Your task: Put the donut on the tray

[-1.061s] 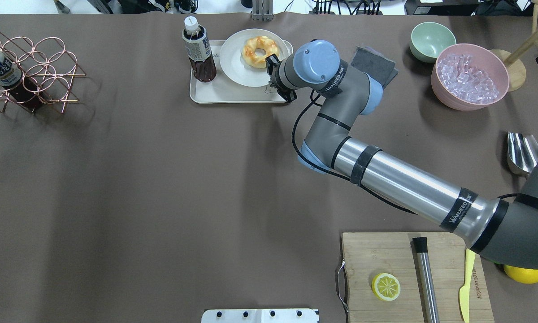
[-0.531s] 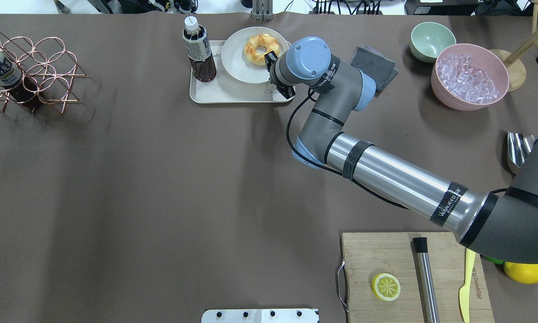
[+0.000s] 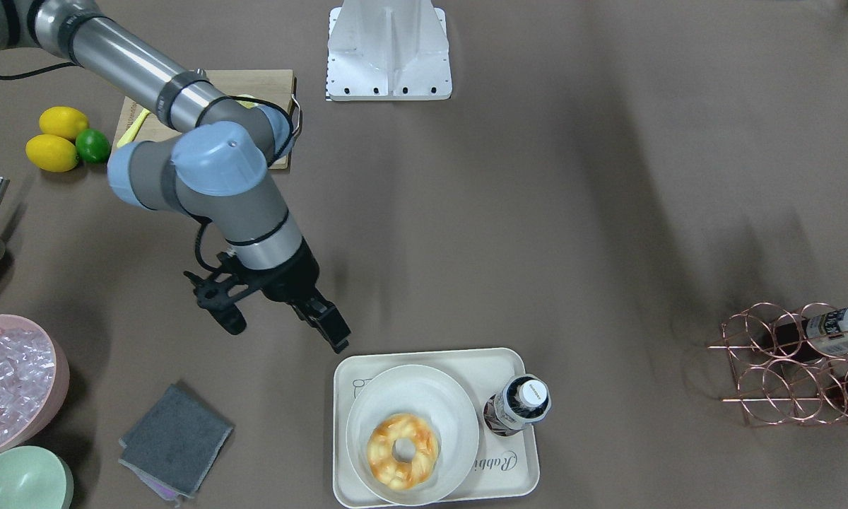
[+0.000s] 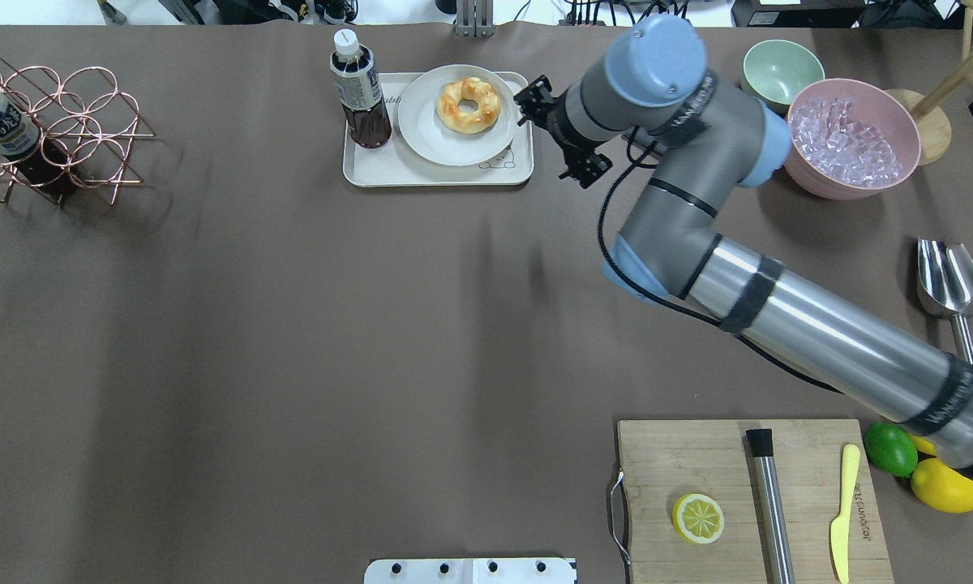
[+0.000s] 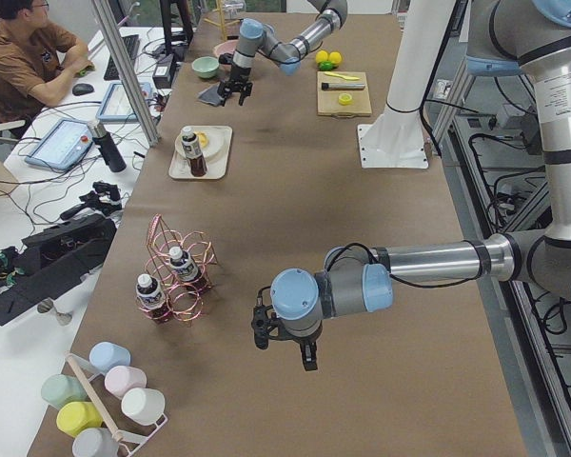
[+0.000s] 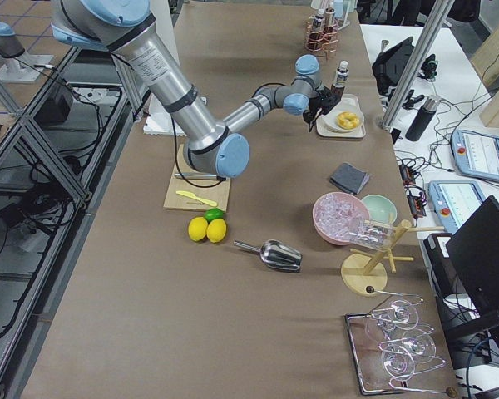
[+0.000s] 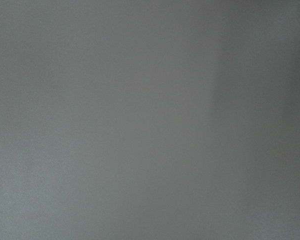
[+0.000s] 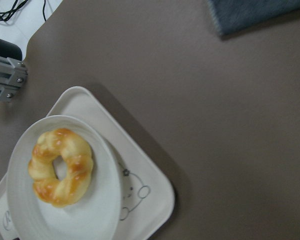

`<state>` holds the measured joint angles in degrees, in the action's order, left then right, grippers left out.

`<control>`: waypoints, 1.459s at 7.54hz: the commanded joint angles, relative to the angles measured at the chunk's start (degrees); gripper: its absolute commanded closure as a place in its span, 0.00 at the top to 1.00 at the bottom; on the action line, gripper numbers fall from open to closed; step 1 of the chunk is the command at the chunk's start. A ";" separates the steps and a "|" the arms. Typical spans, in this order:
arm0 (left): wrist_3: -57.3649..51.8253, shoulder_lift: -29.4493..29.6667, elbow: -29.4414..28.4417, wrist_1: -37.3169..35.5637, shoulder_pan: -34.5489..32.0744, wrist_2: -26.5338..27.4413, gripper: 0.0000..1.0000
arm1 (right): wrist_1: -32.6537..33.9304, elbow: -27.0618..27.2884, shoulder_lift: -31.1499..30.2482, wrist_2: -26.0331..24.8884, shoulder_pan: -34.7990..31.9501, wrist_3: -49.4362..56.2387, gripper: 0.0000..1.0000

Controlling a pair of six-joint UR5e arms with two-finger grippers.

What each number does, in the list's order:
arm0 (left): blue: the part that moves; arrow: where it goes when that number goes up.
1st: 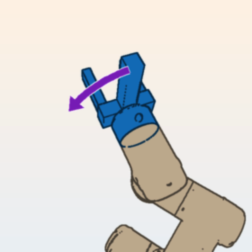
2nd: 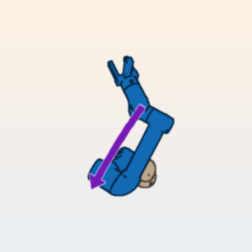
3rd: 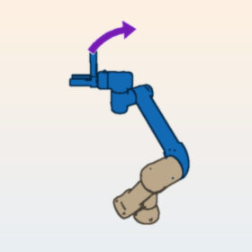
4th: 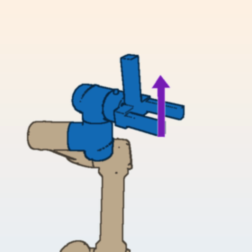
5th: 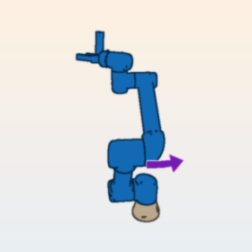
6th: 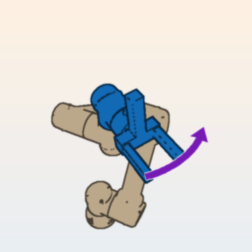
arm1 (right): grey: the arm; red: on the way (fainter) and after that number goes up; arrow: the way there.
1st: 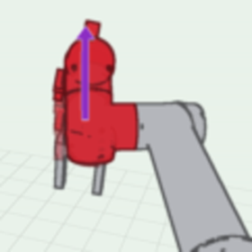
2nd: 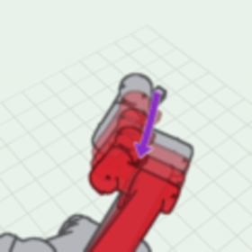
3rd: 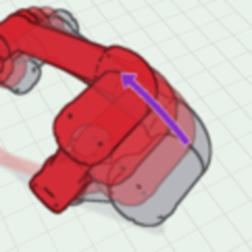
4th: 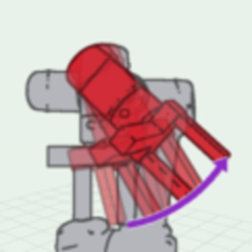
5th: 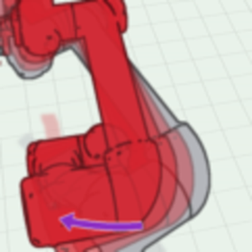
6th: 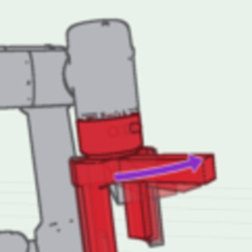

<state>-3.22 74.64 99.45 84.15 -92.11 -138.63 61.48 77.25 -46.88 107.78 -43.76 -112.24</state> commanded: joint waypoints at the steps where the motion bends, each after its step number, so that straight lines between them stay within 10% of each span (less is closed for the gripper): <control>1: 0.05 -0.03 -0.39 -0.04 0.00 0.03 0.98 | 6.54 17.80 -16.60 10.03 -5.95 16.62 1.00; 5: -0.03 -1.17 -0.13 0.13 0.09 -0.15 0.98 | 6.20 24.62 -39.11 27.46 -24.30 50.80 1.00; 11: -0.30 -1.61 -0.48 0.22 0.26 0.02 0.98 | 9.60 19.88 -52.61 29.33 -33.93 87.95 1.00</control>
<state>-3.49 72.99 99.13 84.34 -91.97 -138.75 68.63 98.77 -98.68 137.51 -76.79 -31.36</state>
